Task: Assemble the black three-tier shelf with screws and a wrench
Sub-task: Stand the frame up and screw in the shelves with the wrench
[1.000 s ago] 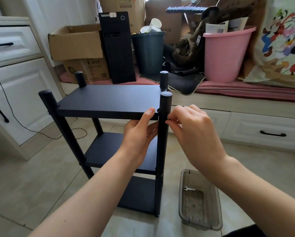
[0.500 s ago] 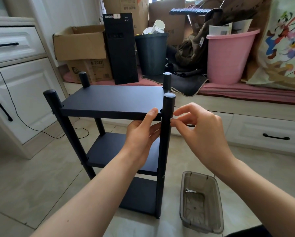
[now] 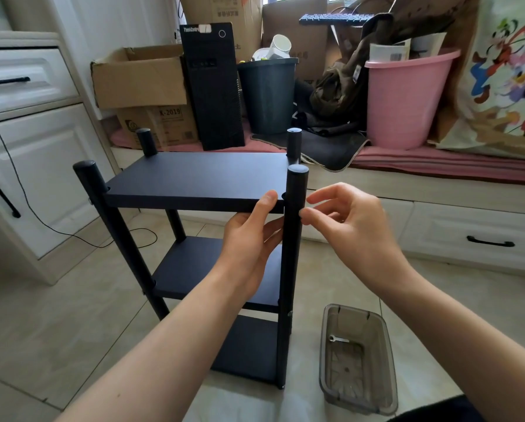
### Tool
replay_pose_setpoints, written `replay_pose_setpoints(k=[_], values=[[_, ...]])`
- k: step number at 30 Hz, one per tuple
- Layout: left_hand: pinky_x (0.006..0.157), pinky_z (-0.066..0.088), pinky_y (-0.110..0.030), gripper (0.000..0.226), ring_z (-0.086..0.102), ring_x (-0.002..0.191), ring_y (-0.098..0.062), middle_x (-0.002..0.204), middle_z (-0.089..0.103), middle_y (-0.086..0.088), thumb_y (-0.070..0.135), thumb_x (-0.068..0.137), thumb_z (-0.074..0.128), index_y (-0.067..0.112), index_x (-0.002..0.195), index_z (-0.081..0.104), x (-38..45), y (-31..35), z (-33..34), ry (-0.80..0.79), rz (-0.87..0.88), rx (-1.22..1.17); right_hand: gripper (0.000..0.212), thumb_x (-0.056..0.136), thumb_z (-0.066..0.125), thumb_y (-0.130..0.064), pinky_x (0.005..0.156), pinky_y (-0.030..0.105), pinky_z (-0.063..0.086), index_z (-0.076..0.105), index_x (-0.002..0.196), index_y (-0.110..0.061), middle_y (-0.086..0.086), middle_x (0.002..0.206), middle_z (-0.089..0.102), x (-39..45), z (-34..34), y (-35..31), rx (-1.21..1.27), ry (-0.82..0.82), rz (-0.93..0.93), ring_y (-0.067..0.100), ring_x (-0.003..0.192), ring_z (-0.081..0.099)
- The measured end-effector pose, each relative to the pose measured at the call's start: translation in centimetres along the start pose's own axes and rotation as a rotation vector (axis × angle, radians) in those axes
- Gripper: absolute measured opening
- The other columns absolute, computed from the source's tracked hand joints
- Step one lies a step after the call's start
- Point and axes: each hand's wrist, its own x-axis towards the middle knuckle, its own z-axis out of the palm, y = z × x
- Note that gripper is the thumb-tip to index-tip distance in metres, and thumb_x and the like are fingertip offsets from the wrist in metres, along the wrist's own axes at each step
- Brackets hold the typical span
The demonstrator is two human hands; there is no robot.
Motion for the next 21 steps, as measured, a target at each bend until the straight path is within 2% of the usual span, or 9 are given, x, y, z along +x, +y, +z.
replay_pose_setpoints(k=[3, 5, 7, 10, 13, 16, 18, 20, 21], values=[[0.092, 0.057, -0.035, 0.045, 0.072, 0.105, -0.026, 0.116, 0.074, -0.011, 0.035, 0.099, 0.059, 0.001, 0.129, 0.061, 0.0, 0.1, 0.2, 0.009, -0.004, 0.009, 0.017, 0.087, 0.074, -0.021, 0.064, 0.015, 0.047, 0.066, 0.102, -0.020, -0.007, 0.083, 0.069, 0.1, 0.2, 0.2, -0.010, -0.013, 0.013, 0.004, 0.068, 0.063], [0.093, 0.057, -0.036, 0.044, 0.072, 0.106, -0.026, 0.116, 0.074, -0.010, 0.035, 0.099, 0.059, 0.002, 0.128, 0.062, -0.1, 0.1, 0.3, 0.016, -0.002, 0.028, 0.023, 0.090, 0.071, -0.025, 0.067, 0.013, 0.050, 0.062, 0.111, -0.024, -0.010, 0.090, 0.067, 0.3, 0.2, 0.3, 0.012, -0.063, 0.054, 0.001, 0.076, 0.064], [0.092, 0.058, -0.035, 0.040, 0.072, 0.105, -0.026, 0.113, 0.075, -0.009, 0.035, 0.100, 0.058, 0.003, 0.124, 0.064, -0.1, 0.1, 0.3, 0.020, 0.000, 0.038, 0.028, 0.093, 0.067, -0.027, 0.081, 0.022, 0.056, 0.057, 0.118, -0.027, -0.010, 0.100, 0.067, 0.4, 0.1, 0.5, 0.085, -0.133, 0.118, 0.003, 0.086, 0.067], [0.091, 0.057, -0.034, 0.035, 0.073, 0.104, -0.025, 0.111, 0.076, -0.010, 0.033, 0.101, 0.056, 0.004, 0.118, 0.066, -0.2, 0.1, 0.2, 0.018, 0.004, 0.045, 0.033, 0.096, 0.063, -0.024, 0.096, 0.036, 0.054, 0.053, 0.127, -0.031, -0.005, 0.109, 0.071, 0.5, 0.0, 0.8, 0.187, -0.211, 0.169, 0.005, 0.096, 0.069], [0.099, 0.054, -0.039, 0.038, 0.072, 0.106, -0.024, 0.112, 0.076, -0.010, 0.034, 0.101, 0.056, 0.003, 0.119, 0.066, -0.7, 0.6, 0.4, 0.017, -0.018, 0.066, 0.048, 0.097, 0.060, -0.013, 0.099, 0.037, 0.052, 0.046, 0.139, -0.032, 0.003, 0.118, 0.071, 0.8, 0.0, 1.2, 0.378, -0.304, 0.174, 0.014, 0.107, 0.069], [0.096, 0.056, -0.040, 0.034, 0.075, 0.094, -0.013, 0.098, 0.079, 0.000, 0.043, 0.097, 0.059, 0.014, 0.108, 0.072, -1.5, 1.5, 0.4, 0.073, -0.050, 0.273, 0.046, 0.096, 0.061, -0.008, 0.100, 0.037, 0.052, 0.055, 0.134, -0.033, 0.005, 0.117, 0.072, 1.3, -0.3, 1.6, 0.467, -0.350, 0.156, 0.019, 0.109, 0.069], [0.083, 0.060, -0.040, 0.034, 0.074, 0.075, -0.008, 0.079, 0.077, 0.007, 0.049, 0.096, 0.059, 0.020, 0.087, 0.075, -2.2, 1.9, -0.2, 0.165, 0.121, 0.649, 0.042, 0.094, 0.064, -0.009, 0.099, 0.037, 0.051, 0.061, 0.127, -0.035, 0.002, 0.115, 0.073, 1.6, -0.5, 2.0, 0.486, -0.359, 0.161, 0.018, 0.109, 0.069], [0.066, 0.056, -0.038, 0.044, 0.065, 0.061, -0.011, 0.061, 0.068, 0.008, 0.049, 0.097, 0.058, 0.018, 0.068, 0.071, -2.8, 2.5, -0.9, 0.282, 0.577, 1.111, 0.041, 0.091, 0.068, -0.012, 0.098, 0.036, 0.050, 0.064, 0.122, -0.040, 0.000, 0.113, 0.074, 1.9, -0.7, 2.2, 0.481, -0.365, 0.173, 0.016, 0.109, 0.068], [0.063, 0.052, -0.037, 0.043, 0.060, 0.065, -0.013, 0.063, 0.065, 0.007, 0.045, 0.097, 0.060, 0.015, 0.067, 0.069, -2.9, 2.9, -1.0, 0.325, 0.814, 1.234, 0.042, 0.090, 0.070, -0.013, 0.098, 0.036, 0.050, 0.064, 0.122, -0.039, -0.001, 0.113, 0.074, 2.0, -0.8, 2.4, 0.483, -0.369, 0.182, 0.015, 0.109, 0.068]])
